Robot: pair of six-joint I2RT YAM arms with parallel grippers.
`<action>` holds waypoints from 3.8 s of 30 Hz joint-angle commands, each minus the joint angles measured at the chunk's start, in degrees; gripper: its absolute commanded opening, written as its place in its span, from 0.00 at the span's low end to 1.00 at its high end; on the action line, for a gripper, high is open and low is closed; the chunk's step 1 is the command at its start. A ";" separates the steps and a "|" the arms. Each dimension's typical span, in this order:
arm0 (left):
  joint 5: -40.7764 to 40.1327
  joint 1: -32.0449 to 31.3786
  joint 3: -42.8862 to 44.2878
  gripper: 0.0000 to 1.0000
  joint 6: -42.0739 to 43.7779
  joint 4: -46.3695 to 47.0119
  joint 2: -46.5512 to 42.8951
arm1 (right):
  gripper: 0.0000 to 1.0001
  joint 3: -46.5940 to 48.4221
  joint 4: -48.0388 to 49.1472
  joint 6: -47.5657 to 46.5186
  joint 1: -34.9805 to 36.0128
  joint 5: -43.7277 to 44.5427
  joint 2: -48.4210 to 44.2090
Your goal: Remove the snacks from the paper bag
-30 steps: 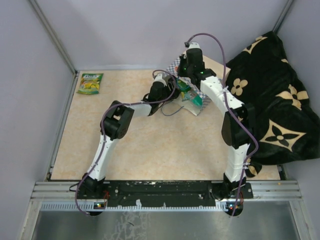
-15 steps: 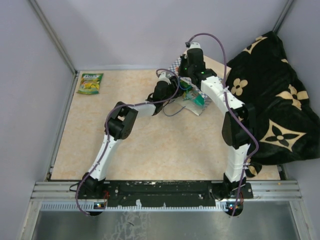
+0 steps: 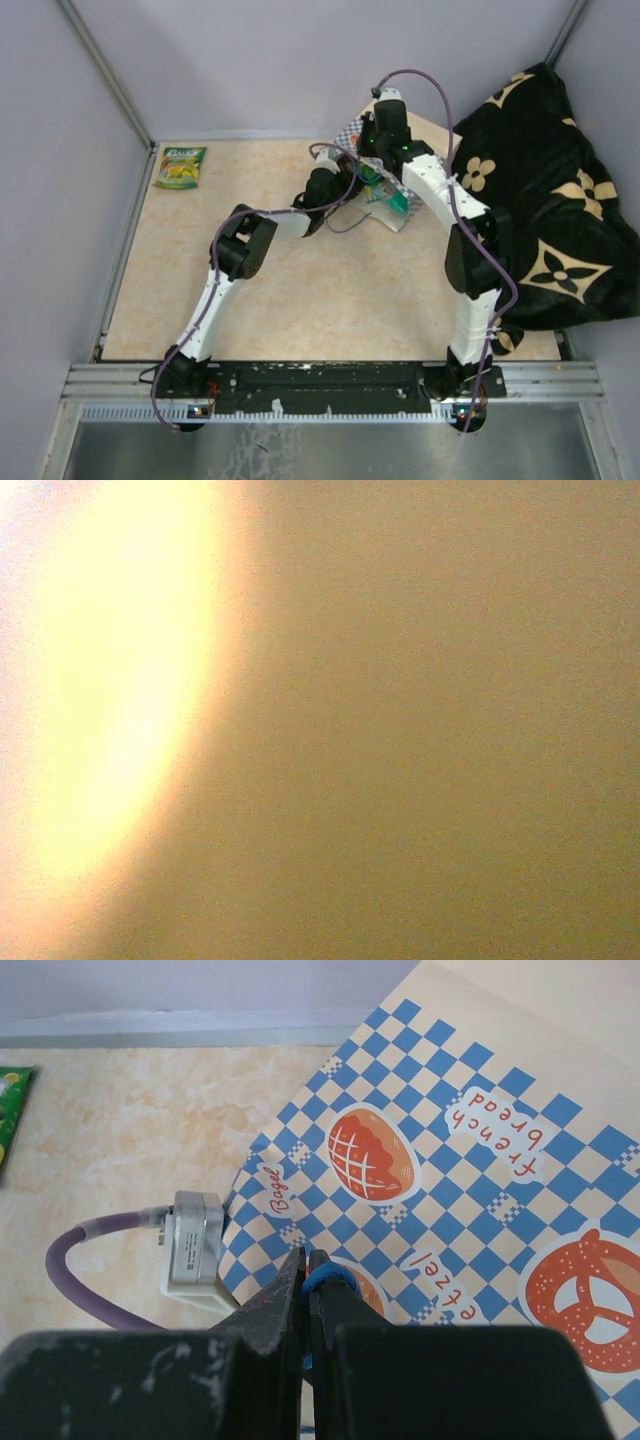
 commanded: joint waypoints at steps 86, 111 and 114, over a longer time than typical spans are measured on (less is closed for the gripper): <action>7.67 33.30 1.81 0.92 51.49 -58.28 -18.06 | 0.00 -3.50 3.41 0.34 -0.07 -4.46 -5.97; 1.64 35.02 19.77 0.95 42.78 -60.53 -1.78 | 0.00 -4.77 4.06 0.40 -0.07 -4.02 -6.13; 0.96 35.20 21.36 0.95 42.81 -60.82 -1.31 | 0.00 -4.49 3.92 0.28 -0.07 -3.91 -6.10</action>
